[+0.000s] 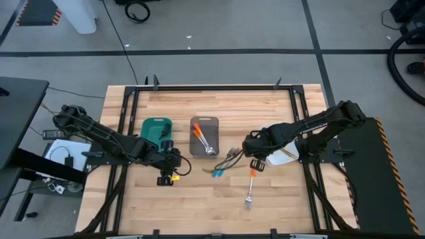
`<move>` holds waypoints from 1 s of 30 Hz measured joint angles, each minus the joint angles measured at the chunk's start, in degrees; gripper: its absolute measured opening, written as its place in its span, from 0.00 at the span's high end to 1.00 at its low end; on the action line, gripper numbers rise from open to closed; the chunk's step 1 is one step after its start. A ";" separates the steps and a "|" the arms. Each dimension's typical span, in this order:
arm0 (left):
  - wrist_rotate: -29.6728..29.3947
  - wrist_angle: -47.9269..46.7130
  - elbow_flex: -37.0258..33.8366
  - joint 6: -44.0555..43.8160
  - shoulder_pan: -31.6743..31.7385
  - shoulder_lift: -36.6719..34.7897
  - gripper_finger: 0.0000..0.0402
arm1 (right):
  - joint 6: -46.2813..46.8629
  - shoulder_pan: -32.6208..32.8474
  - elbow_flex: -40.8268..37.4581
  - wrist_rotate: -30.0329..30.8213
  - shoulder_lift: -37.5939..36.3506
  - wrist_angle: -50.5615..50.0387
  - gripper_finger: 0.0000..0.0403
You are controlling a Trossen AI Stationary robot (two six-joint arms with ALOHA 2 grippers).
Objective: Sort silverware by color (type)
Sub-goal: Put the orange fork into the black bin
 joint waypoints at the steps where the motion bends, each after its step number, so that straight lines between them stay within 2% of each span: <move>1: 0.00 0.01 0.00 0.01 -0.01 0.00 0.65 | -0.70 0.61 0.00 -0.13 0.00 0.80 0.84; 7: 0.00 0.04 0.00 0.03 -0.01 0.00 0.65 | -1.54 3.57 0.00 -0.42 0.00 2.46 0.82; 16: -2.09 0.84 0.00 0.03 0.02 0.00 0.65 | 1.57 5.32 0.00 -1.40 0.25 5.99 0.67; 23: -2.17 1.22 0.00 -2.98 0.01 0.00 0.65 | 1.39 7.44 -0.01 -0.74 5.09 9.83 0.61; 30: -2.15 -0.23 0.01 -8.10 -0.01 0.00 0.65 | -7.36 11.21 -0.02 -3.09 8.35 15.83 0.61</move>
